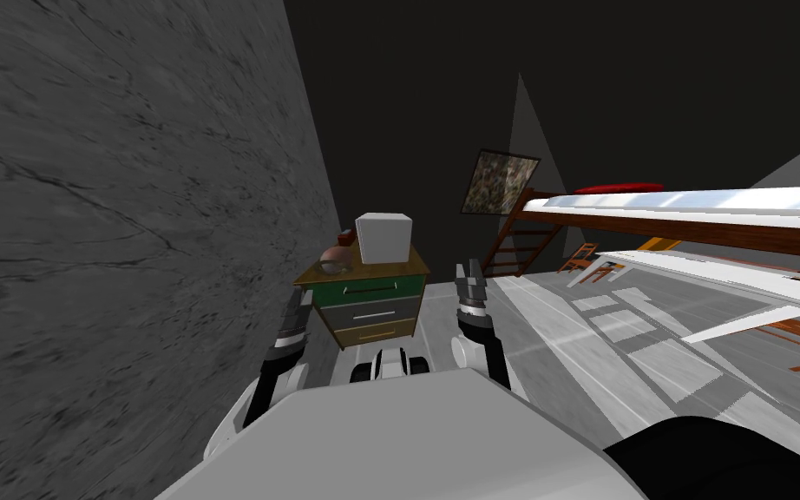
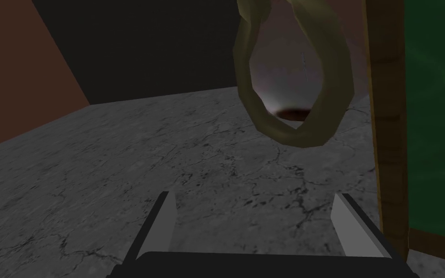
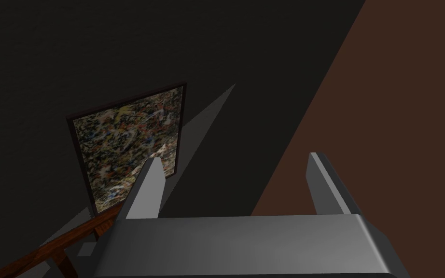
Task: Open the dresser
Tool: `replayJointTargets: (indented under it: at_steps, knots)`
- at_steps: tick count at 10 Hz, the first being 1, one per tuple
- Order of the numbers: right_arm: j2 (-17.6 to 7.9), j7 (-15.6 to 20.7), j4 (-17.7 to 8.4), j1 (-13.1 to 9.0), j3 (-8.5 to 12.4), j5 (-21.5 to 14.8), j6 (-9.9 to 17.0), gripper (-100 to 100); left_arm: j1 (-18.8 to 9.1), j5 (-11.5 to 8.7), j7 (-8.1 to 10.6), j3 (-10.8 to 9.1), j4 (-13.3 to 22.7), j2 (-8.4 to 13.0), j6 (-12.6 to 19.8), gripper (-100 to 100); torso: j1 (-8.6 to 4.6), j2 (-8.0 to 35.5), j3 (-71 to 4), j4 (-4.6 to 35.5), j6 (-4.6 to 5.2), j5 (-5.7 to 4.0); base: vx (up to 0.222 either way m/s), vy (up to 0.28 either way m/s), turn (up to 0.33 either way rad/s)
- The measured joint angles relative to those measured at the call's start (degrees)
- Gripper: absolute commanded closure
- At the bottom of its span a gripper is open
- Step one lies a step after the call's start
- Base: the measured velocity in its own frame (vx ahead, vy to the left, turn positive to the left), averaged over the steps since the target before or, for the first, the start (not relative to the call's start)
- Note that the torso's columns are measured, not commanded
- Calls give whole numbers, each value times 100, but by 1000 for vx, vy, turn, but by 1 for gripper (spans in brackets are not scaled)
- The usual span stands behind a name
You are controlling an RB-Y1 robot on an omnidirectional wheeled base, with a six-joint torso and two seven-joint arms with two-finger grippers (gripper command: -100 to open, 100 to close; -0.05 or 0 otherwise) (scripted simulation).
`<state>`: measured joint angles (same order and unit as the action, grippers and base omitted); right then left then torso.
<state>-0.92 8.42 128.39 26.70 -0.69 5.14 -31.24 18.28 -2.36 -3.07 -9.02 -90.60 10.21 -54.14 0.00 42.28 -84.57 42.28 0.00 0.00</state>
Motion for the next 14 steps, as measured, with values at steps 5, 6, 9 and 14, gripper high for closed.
replayJointTargets:
  at_steps: [5,6,9,14]
  knots:
    - [0,0,0,0,0,0,0,0,-185,-1,-51,-31,813,-10,-557,-100,-3,-2,-1,0,1,-1,23,-18,-5]
    - [0,0,0,0,0,0,0,0,-228,4,-67,-31,961,-17,-629,-100,-2,0,0,0,0,-1,24,-32,-8]
    - [0,0,0,0,0,0,0,0,-339,24,-112,-27,1458,-36,-970,-100,1,-2,0,0,0,0,26,-23,-5]
    - [0,0,0,0,0,0,0,0,-516,63,-170,-12,2178,-48,-1420,-100,-1,0,0,0,0,0,27,-30,-6]
